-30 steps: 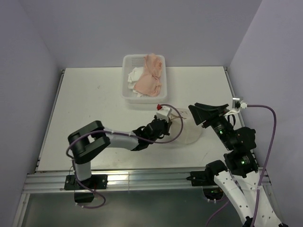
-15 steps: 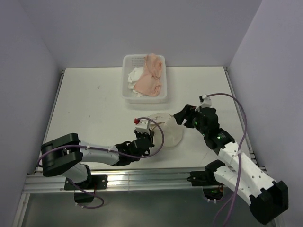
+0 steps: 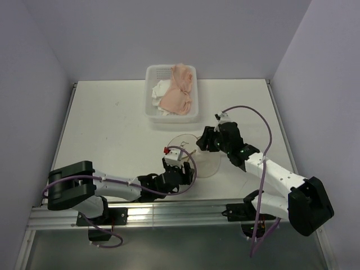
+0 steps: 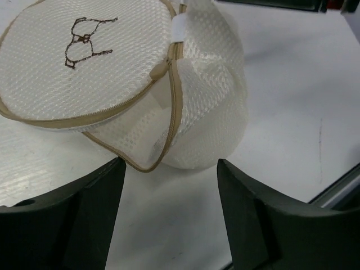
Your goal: Place the bra in the laundry bag and zip it closed
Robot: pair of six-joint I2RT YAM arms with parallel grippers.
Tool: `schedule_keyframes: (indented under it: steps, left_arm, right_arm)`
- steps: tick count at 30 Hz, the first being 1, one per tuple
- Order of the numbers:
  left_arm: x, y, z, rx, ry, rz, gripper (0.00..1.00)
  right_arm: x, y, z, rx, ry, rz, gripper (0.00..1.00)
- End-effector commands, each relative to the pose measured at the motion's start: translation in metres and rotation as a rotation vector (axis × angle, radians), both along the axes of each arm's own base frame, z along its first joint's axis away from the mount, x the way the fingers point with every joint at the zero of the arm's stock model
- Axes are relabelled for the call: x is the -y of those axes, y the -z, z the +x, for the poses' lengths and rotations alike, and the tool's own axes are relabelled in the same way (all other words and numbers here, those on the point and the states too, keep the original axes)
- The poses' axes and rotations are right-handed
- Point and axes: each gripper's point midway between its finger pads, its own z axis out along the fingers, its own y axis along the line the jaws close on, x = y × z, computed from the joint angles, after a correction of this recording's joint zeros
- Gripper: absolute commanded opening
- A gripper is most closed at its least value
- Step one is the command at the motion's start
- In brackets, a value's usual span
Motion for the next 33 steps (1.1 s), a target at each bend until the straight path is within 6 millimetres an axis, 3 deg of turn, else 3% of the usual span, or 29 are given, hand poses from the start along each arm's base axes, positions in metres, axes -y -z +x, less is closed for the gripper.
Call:
schedule_keyframes:
  steps: [1,3,6,8,10,11,12,13,14,15,16,18,21,25,27,29,33]
  left_arm:
    - [0.017,-0.037,-0.009,-0.018,0.055,-0.127,0.74]
    - [0.014,-0.047,-0.008,-0.005,0.052,-0.136,0.77]
    - [0.007,-0.081,-0.005,0.05,0.053,-0.153,0.77]
    - [-0.005,-0.11,0.0,0.094,0.022,-0.194,0.77]
    - [-0.019,-0.125,0.008,0.111,-0.006,-0.218,0.77]
    - [-0.029,-0.142,0.008,0.121,-0.009,-0.268,0.77]
    - [-0.036,-0.146,0.01,0.117,-0.016,-0.281,0.77]
    - [-0.048,-0.162,0.011,0.131,-0.03,-0.33,0.77]
    - [-0.054,-0.16,0.011,0.129,-0.039,-0.335,0.77]
    - [-0.061,-0.164,0.01,0.126,-0.051,-0.355,0.77]
    - [-0.073,-0.169,0.01,0.125,-0.069,-0.37,0.78]
    - [-0.088,-0.175,0.013,0.124,-0.109,-0.382,0.79]
    - [-0.121,-0.185,0.016,0.139,-0.18,-0.389,0.79]
    - [-0.163,-0.184,0.019,0.146,-0.3,-0.344,0.8]
    - [-0.18,-0.186,0.02,0.148,-0.357,-0.348,0.79]
    - [-0.198,-0.189,0.017,0.146,-0.393,-0.381,0.78]
    - [-0.225,-0.192,0.013,0.154,-0.453,-0.432,0.76]
  right_arm:
    - [-0.006,-0.043,0.023,0.143,-0.028,-0.027,0.65]
    - [-0.004,-0.057,0.027,0.166,-0.023,-0.043,0.71]
    - [-0.004,-0.08,0.026,0.218,-0.032,-0.031,0.71]
    - [-0.013,-0.095,0.022,0.247,-0.084,-0.007,0.7]
    - [-0.028,-0.095,0.016,0.247,-0.15,-0.017,0.7]
    - [-0.036,-0.098,0.013,0.242,-0.186,-0.02,0.7]
    - [-0.048,-0.096,0.007,0.244,-0.239,-0.042,0.7]
    - [-0.055,-0.082,0.004,0.206,-0.276,-0.084,0.7]
    - [-0.062,-0.086,0.005,0.214,-0.297,-0.108,0.71]
    - [-0.06,-0.08,0.008,0.223,-0.294,-0.178,0.71]
    - [-0.068,-0.062,0.002,0.182,-0.331,-0.244,0.71]
    - [-0.074,-0.059,0.005,0.198,-0.362,-0.322,0.74]
    - [-0.095,-0.036,-0.004,0.174,-0.475,-0.426,0.73]
    - [-0.125,-0.022,-0.017,0.189,-0.593,-0.524,0.61]
    - [-0.136,-0.005,-0.023,0.173,-0.642,-0.566,0.48]
    - [-0.144,0.0,-0.023,0.172,-0.65,-0.586,0.42]
    - [-0.159,0.025,-0.029,0.145,-0.707,-0.633,0.42]
